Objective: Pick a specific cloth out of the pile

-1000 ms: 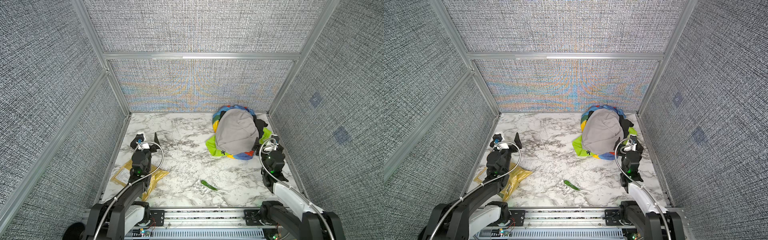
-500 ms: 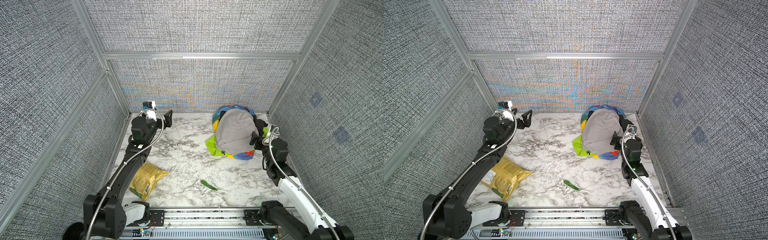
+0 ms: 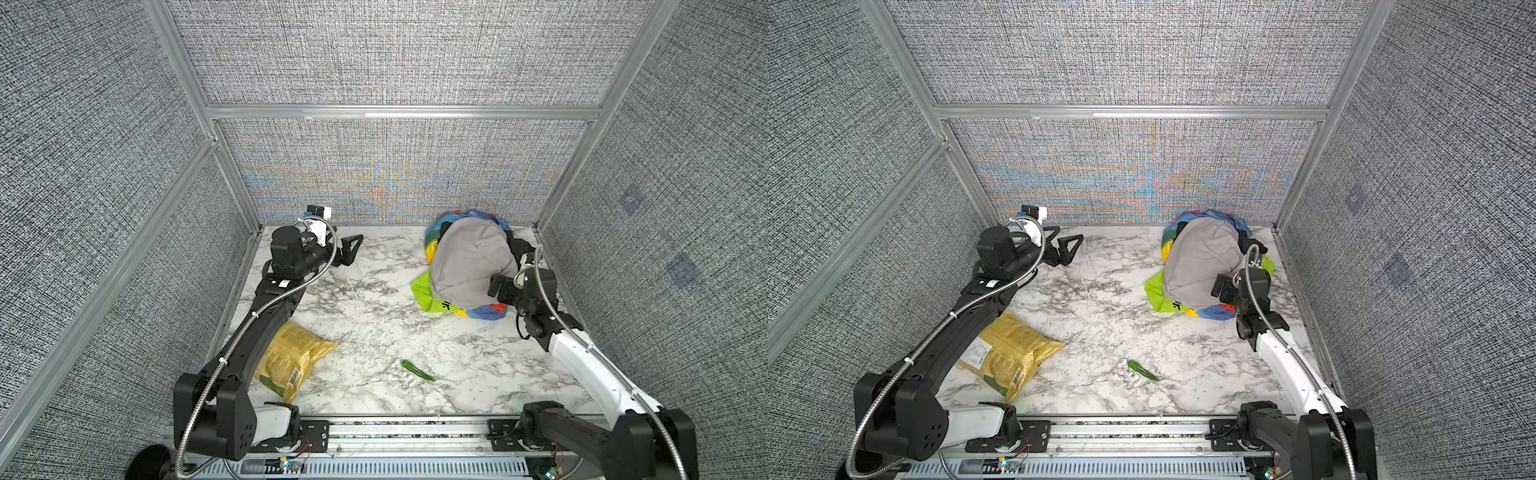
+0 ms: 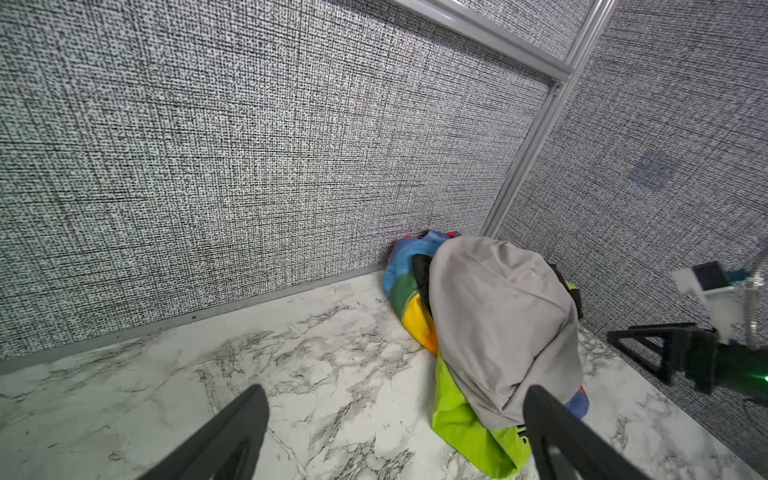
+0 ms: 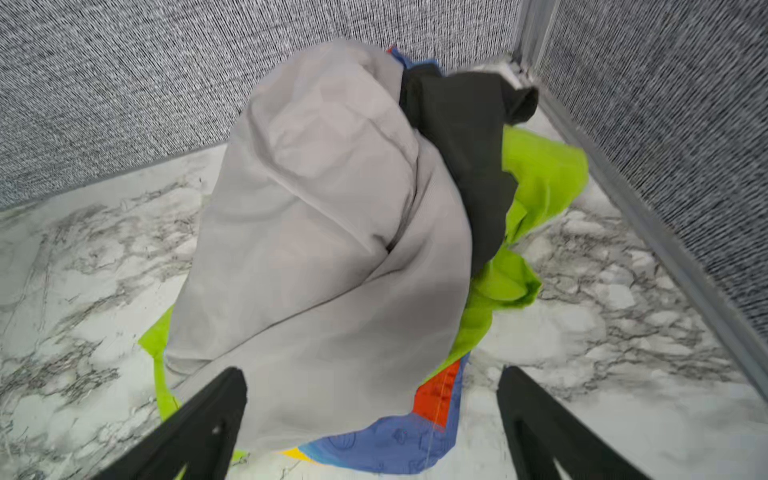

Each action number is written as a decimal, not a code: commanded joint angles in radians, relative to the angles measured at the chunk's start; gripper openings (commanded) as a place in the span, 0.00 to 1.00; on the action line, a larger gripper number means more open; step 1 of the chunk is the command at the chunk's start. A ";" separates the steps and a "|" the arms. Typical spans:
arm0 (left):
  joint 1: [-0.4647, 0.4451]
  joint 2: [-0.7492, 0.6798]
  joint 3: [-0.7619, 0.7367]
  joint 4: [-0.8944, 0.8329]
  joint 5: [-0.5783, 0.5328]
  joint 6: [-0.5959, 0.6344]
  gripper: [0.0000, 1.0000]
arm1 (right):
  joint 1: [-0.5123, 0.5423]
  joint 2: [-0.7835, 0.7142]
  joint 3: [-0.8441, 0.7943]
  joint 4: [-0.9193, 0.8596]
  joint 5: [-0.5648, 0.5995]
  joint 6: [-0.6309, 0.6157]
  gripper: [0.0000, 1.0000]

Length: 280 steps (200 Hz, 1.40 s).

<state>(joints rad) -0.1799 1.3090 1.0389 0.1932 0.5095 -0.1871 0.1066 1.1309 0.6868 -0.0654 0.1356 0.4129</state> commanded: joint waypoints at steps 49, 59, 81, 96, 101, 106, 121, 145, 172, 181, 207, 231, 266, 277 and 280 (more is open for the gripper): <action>-0.004 0.015 0.014 -0.001 0.061 -0.063 0.99 | -0.008 0.269 0.217 -0.098 -0.121 0.022 0.99; -0.007 0.020 0.024 -0.020 0.054 -0.062 0.99 | 0.000 0.325 0.269 -0.115 -0.126 0.033 0.99; -0.010 0.020 0.026 -0.030 0.046 -0.055 0.99 | 0.031 0.412 0.301 -0.095 -0.106 0.075 0.99; -0.015 0.019 0.021 -0.032 0.031 -0.048 0.99 | 0.049 0.467 0.330 -0.099 -0.080 0.092 0.99; -0.014 0.020 0.021 -0.032 0.029 -0.046 0.99 | 0.052 0.486 0.344 -0.108 -0.075 0.095 0.95; -0.015 0.022 0.022 -0.034 0.027 -0.045 0.99 | 0.053 0.503 0.358 -0.118 -0.068 0.099 0.89; -0.015 0.025 0.025 -0.039 0.024 -0.044 0.99 | 0.054 0.537 0.385 -0.138 -0.049 0.104 0.63; -0.017 0.028 0.024 -0.039 0.024 -0.044 0.99 | 0.053 0.517 0.395 -0.151 -0.003 0.116 0.25; -0.017 0.028 0.026 -0.039 0.024 -0.045 0.99 | 0.051 0.453 0.432 -0.178 0.057 0.108 0.05; -0.016 0.027 0.026 -0.039 0.024 -0.044 0.99 | 0.051 0.435 0.462 -0.199 0.083 0.096 0.04; -0.016 0.022 0.023 -0.038 0.021 -0.043 0.99 | 0.040 0.405 0.573 -0.262 0.160 0.066 0.04; -0.016 0.022 0.024 -0.038 0.023 -0.044 0.99 | 0.017 0.408 0.677 -0.265 0.195 0.033 0.04; -0.018 0.018 0.023 -0.034 0.024 -0.049 0.99 | -0.047 0.506 0.895 -0.345 0.261 0.001 0.04; -0.020 0.015 0.023 -0.032 0.026 -0.051 0.99 | -0.071 0.541 0.945 -0.370 0.268 0.001 0.04; -0.020 0.014 0.022 -0.032 0.026 -0.050 0.99 | -0.076 0.546 0.953 -0.373 0.270 0.000 0.04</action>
<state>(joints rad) -0.1974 1.3319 1.0561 0.1394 0.5346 -0.2424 0.0654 1.6287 1.5608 -0.3828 0.3351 0.4355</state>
